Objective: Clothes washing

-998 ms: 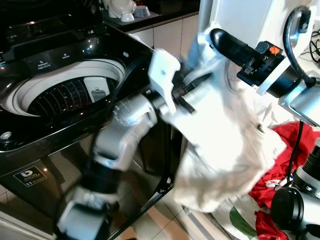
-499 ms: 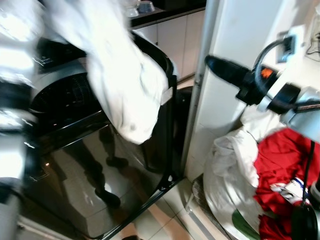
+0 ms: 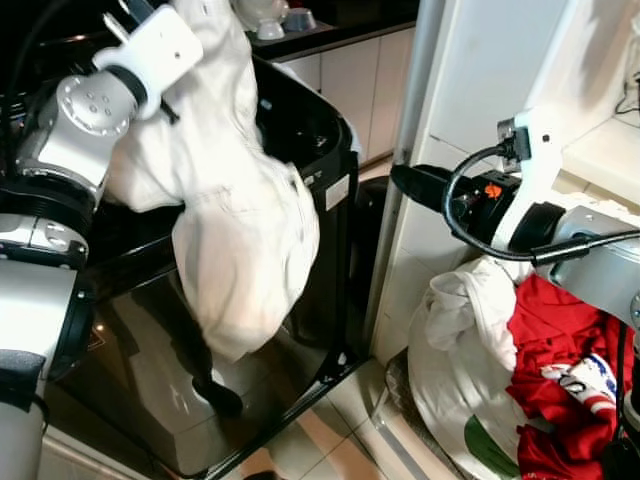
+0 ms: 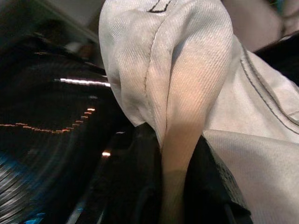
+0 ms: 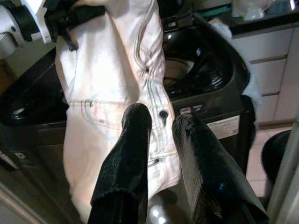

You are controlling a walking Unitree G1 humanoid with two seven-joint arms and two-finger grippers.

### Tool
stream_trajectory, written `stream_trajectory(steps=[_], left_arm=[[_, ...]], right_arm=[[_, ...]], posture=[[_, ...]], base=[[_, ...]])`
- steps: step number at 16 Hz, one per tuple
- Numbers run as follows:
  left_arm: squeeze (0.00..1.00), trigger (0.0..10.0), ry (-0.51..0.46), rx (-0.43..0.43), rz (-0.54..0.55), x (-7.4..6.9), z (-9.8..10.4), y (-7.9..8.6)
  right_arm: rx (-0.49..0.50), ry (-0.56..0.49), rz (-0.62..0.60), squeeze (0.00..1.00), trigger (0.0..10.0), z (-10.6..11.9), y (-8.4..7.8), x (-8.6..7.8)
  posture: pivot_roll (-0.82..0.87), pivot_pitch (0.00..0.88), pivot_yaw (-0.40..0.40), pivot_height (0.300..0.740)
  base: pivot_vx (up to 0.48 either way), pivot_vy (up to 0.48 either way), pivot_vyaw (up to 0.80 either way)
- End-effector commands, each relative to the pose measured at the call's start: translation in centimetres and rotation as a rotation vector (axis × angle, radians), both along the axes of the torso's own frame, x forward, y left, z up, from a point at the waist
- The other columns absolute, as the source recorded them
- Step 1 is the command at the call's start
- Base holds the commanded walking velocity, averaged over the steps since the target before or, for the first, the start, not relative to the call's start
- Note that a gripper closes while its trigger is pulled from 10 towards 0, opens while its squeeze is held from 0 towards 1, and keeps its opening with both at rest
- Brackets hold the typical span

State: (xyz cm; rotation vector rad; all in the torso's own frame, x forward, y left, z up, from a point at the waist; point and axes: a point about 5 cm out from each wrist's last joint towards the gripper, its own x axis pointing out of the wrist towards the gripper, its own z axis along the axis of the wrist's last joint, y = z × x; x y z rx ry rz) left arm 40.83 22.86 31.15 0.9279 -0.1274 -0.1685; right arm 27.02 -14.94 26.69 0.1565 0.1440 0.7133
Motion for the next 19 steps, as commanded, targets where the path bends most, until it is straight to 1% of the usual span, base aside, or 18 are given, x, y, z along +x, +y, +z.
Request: stream_trajectory(steps=[1, 3, 4, 5, 6, 7, 8, 9, 10, 11, 12, 13, 14, 15, 16, 17, 18, 19], left_arm=[[0.00, 0.0, -0.053, -0.086, -0.031, -0.1, 2.6, -0.2], [0.00, 0.0, -0.194, -0.069, 0.037, -0.5, 5.8, 0.5], [0.00, 0.0, -0.365, -0.008, 0.121, -1.3, 9.3, 1.3], [0.00, 0.0, -0.480, 0.028, 0.167, -2.0, 11.4, 1.6], [0.00, 0.0, -0.801, 0.097, 0.246, -4.7, 16.8, 1.8], [0.00, 0.0, -1.015, 0.196, 0.296, -7.0, 20.2, 1.6], [0.00, 0.0, -1.047, 0.231, 0.305, -7.5, 20.9, 1.4], [0.00, 0.0, -0.986, 0.256, 0.291, -6.9, 20.5, 1.2], [0.00, 0.0, -0.921, 0.236, 0.265, -6.1, 19.5, 1.0], [0.00, 0.0, -0.780, 0.200, 0.203, -4.4, 17.1, 0.5], [0.00, 2.2, -0.604, 0.199, 0.131, -2.5, 13.8, -0.3], [0.00, 10.0, -0.388, 0.160, 0.055, -0.9, 9.8, -1.1], [0.00, 10.0, -0.224, 0.130, 0.004, 0.1, 6.4, -1.6], [0.00, 10.0, -0.180, 0.122, -0.013, 0.3, 5.5, -1.8], [0.00, 10.0, -0.024, 0.073, -0.020, 0.7, 2.9, -1.7], [0.00, 10.0, 0.102, 0.037, 0.000, 0.9, 1.2, -1.2], [0.64, 10.0, 0.218, 0.044, 0.050, 0.8, 0.1, -0.1], [1.00, 10.0, 0.303, 0.062, 0.077, 0.5, -0.4, 0.9]], right_arm=[[-0.024, -0.009, 0.009, 0.00, 10.0, -0.2, 0.2, -0.2], [-0.029, -0.013, 0.008, 0.00, 10.0, -0.3, 0.2, -0.1], [-0.031, -0.017, 0.007, 0.00, 10.0, -0.3, 0.2, 0.0], [-0.032, -0.020, 0.005, 0.00, 10.0, -0.3, 0.2, 0.0], [-0.030, -0.029, -0.006, 0.00, 10.0, -0.2, 0.1, 0.1], [-0.022, -0.036, -0.021, 0.00, 10.0, -0.2, 0.0, 0.2], [-0.018, -0.037, -0.026, 0.00, 10.0, -0.2, 0.0, 0.2], [-0.016, -0.036, -0.032, 0.00, 10.0, -0.4, -0.1, 0.1], [-0.016, -0.035, -0.031, 0.00, 10.0, -0.5, 0.0, 0.1], [-0.018, -0.032, -0.030, 0.00, 10.0, -0.7, 0.1, 0.1], [-0.021, -0.031, -0.027, 0.00, 10.0, -0.8, 0.3, 0.1], [-0.024, -0.030, -0.023, 0.00, 10.0, -0.9, 0.4, 0.0], [-0.030, -0.028, -0.017, 0.00, 10.0, -1.0, 0.4, 0.0], [-0.033, -0.027, -0.015, 0.00, 10.0, -1.0, 0.5, -0.1], [-0.062, -0.018, -0.003, 0.00, 10.0, -1.4, 0.6, -0.3], [-0.092, -0.009, 0.022, 0.00, 10.0, -1.7, 0.7, -0.7], [-0.130, 0.003, 0.078, 0.00, 10.0, -2.2, 1.2, -1.2], [-0.168, 0.016, 0.131, 0.00, 10.0, -2.7, 1.6, -1.8]], posture=[[-0.06, 0.000, 0.058, 0.740], [-0.06, 0.000, 0.055, 0.740], [-0.05, 0.000, 0.056, 0.740], [-0.05, 0.000, 0.057, 0.740], [-0.05, 0.000, 0.057, 0.740], [-0.06, 0.000, 0.063, 0.740], [-0.06, 0.000, 0.067, 0.740], [-0.05, 0.000, 0.068, 0.740], [-0.05, 0.000, 0.068, 0.740], [-0.05, 0.000, 0.070, 0.740], [-0.05, 0.000, 0.070, 0.740], [-0.05, 0.000, 0.070, 0.740], [-0.06, 0.000, 0.073, 0.740], [-0.06, 0.000, 0.073, 0.740], [-0.06, 0.000, 0.074, 0.740], [-0.06, 0.000, 0.070, 0.740], [-0.06, 0.000, 0.070, 0.740], [-0.06, 0.000, 0.068, 0.740]], base=[[0.000, 0.000, 0.00], [0.000, 0.000, 0.00], [0.000, 0.000, 0.00], [0.000, 0.000, 0.00], [0.000, 0.000, 0.00], [0.000, 0.000, 0.00], [0.000, 0.000, 0.00], [0.000, 0.000, 0.00], [0.000, 0.000, 0.00], [0.000, 0.000, 0.00], [0.000, 0.000, 0.00], [0.000, 0.000, 0.00], [0.000, 0.000, 0.00], [0.000, 0.000, 0.00], [0.000, 0.000, 0.00], [0.000, 0.000, 0.00], [0.000, 0.000, 0.00], [0.000, 0.000, 0.00]])
